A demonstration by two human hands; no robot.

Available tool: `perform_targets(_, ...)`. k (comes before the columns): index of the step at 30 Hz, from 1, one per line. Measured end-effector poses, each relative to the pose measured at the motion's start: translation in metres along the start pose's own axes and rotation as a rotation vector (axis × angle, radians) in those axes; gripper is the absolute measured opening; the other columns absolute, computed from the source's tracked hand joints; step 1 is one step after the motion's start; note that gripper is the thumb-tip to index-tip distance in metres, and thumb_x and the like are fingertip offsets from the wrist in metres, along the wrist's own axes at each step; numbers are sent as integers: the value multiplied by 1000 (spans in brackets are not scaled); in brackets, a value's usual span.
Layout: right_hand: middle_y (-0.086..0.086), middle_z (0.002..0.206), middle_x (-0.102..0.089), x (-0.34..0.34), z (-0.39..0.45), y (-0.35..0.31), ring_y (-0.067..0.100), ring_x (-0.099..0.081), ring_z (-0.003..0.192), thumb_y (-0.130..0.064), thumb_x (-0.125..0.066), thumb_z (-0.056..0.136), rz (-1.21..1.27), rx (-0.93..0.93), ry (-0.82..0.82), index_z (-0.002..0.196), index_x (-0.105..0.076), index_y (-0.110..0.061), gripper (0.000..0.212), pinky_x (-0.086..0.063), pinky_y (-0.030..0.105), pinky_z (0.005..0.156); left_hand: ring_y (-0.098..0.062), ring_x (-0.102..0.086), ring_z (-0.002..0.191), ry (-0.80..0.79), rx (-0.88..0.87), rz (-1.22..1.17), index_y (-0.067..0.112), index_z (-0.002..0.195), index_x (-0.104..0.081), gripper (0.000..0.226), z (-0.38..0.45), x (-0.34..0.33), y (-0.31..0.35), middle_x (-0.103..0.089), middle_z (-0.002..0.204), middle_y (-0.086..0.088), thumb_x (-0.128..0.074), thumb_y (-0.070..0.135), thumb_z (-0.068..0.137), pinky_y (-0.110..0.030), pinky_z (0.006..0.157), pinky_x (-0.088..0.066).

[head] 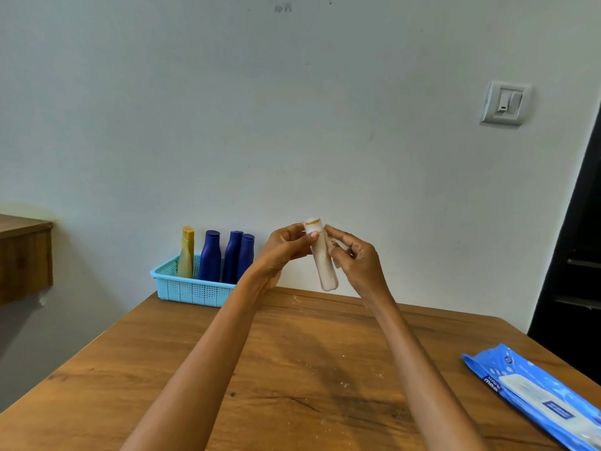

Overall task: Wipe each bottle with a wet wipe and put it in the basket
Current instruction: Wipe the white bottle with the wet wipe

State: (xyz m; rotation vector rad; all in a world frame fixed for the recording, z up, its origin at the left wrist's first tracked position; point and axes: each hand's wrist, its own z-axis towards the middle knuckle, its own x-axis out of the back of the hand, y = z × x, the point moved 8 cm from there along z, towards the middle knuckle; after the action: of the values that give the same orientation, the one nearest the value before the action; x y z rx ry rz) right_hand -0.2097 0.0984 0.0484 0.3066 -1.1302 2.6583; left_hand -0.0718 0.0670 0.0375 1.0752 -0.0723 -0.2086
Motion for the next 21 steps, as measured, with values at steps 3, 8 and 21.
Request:
perform_targets(3, -6, 141, -45, -14, -1, -10, 0, -49, 112, -11, -45, 97, 146, -3, -68, 138, -45, -17, 42, -46, 6, 77, -6, -68, 82, 27, -13, 12, 14, 111, -62, 23, 0, 0, 1, -70, 96, 1, -61, 20, 88, -20, 78, -52)
perform_targets(8, -7, 134, -52, -22, -3, -16, 3, -51, 116, -6, -41, 98, 151, 56, -136, 130, -54, -16, 36, -47, 8, 81, -24, -64, 97, 115, -19, -50, 9, 113, -63, 32, 2, 18, -3, -69, 104, -9, -63, 26, 86, -35, 91, -52)
perform_targets(21, -3, 129, -58, -7, 6, -14, 6, -55, 116, -6, -56, 92, 160, 65, -2, 129, -54, -20, 40, -50, 19, 90, -24, -62, 99, 19, -42, -65, 4, 116, -61, 49, 5, 6, -3, -67, 107, -10, -64, 34, 78, -36, 93, -50)
